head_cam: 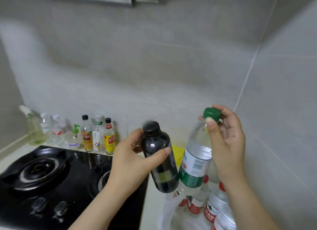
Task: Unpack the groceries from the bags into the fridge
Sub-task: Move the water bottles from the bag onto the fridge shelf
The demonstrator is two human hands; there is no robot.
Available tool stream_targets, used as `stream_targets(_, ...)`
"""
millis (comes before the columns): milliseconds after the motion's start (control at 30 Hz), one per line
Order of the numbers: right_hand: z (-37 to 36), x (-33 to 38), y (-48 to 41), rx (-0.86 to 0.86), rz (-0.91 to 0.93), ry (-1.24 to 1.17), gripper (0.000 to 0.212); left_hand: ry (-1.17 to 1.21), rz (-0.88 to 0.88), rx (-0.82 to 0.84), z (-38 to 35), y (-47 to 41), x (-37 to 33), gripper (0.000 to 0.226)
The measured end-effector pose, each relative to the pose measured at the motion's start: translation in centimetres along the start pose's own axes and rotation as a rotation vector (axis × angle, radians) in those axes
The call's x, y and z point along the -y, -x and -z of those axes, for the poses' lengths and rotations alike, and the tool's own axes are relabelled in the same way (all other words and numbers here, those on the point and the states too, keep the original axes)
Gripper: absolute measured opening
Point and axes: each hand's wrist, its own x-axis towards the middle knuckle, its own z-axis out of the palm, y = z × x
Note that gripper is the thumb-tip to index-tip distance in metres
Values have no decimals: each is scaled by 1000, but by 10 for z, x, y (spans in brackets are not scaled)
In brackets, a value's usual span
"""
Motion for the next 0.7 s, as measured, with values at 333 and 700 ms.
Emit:
stream_targets(333,-66,35,-40,44,117,-190,23,-18,-117,-122,50,-37,-48,37)
stream_targets(700,-118,37,-85,181,110,-445,24,-97,-214,-345,68,-64,-74,29)
